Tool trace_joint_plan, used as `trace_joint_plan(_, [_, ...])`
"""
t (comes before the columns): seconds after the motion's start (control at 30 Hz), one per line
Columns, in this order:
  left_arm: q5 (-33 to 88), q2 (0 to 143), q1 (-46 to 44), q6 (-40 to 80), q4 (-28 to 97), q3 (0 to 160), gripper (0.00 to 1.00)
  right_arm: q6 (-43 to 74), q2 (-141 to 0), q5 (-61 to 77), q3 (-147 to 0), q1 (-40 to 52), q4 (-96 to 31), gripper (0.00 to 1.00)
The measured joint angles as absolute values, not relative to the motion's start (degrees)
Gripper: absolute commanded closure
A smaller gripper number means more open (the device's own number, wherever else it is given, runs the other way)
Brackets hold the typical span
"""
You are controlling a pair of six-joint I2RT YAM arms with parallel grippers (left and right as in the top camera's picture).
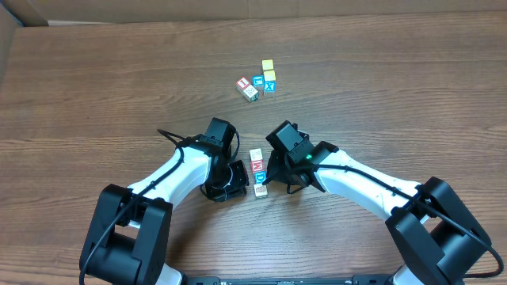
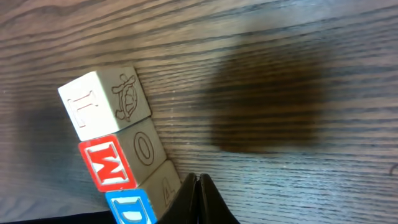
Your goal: Flip 4 blocks
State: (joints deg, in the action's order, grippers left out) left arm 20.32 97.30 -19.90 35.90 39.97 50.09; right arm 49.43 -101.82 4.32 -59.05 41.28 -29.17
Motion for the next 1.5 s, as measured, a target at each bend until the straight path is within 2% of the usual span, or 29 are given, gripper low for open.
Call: trace_joint_plan(1.5, [24.29, 97.3, -21.3, 36.56, 39.46, 49.78, 0.96, 46.65, -102.94, 10.31, -59.05, 41.28, -28.29, 0.96])
